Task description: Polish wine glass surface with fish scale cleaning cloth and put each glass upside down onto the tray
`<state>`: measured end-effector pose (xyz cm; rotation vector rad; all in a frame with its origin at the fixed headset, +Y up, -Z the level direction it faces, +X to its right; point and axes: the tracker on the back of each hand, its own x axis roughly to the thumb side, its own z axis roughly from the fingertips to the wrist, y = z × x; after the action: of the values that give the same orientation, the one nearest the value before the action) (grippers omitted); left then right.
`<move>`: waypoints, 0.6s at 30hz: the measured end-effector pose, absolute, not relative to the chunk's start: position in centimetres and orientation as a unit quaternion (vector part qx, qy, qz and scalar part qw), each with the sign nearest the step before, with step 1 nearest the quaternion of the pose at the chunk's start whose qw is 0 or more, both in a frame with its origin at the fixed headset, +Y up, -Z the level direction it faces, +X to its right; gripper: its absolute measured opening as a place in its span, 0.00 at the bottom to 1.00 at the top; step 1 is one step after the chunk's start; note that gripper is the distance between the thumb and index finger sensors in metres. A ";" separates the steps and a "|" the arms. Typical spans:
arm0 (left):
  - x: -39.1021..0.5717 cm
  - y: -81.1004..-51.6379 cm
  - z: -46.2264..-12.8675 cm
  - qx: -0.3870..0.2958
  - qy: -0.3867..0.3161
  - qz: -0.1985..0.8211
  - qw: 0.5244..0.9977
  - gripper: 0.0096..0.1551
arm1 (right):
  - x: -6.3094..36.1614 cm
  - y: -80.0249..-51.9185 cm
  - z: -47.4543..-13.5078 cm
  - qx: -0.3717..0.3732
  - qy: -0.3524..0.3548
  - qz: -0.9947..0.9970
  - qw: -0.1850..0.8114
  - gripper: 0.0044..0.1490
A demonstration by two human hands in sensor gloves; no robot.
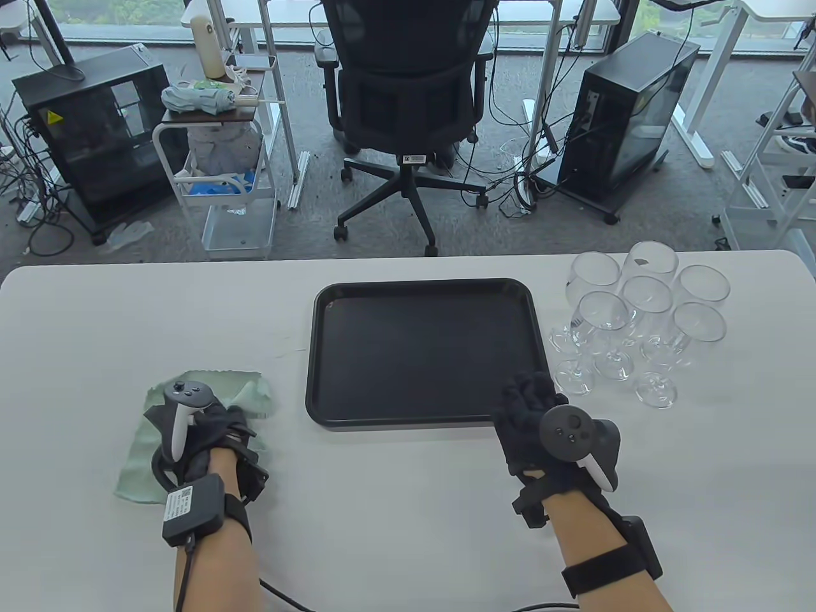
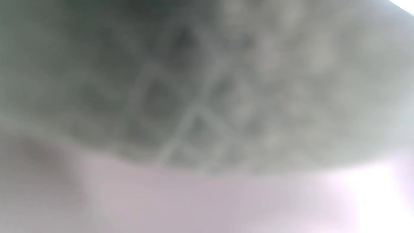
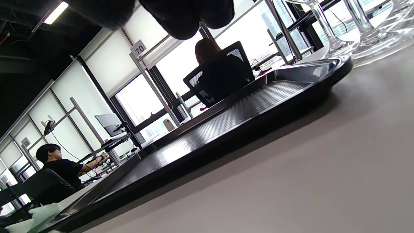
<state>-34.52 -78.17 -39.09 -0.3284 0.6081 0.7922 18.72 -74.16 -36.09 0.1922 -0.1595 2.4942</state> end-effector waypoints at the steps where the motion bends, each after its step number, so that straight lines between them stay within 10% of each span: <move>1: -34.4 -77.7 -38.9 -0.130 0.263 0.427 0.855 0.37 | 18.9 -74.2 -36.1 0.068 -0.063 0.945 0.315 0.40; 13: -22.4 -72.6 -36.5 -0.007 -0.139 0.900 0.412 0.37 | 22.7 -73.9 -36.2 -0.050 -0.091 0.936 0.336 0.48; 18: -19.1 -72.8 -36.5 -0.037 -0.172 0.913 0.369 0.37 | 25.3 -74.6 -36.4 -0.142 -0.076 0.924 0.346 0.55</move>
<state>-19.08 -72.84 -36.46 -0.0944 -0.4416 2.3426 25.29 -74.62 -36.41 -0.3685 -0.1966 2.3978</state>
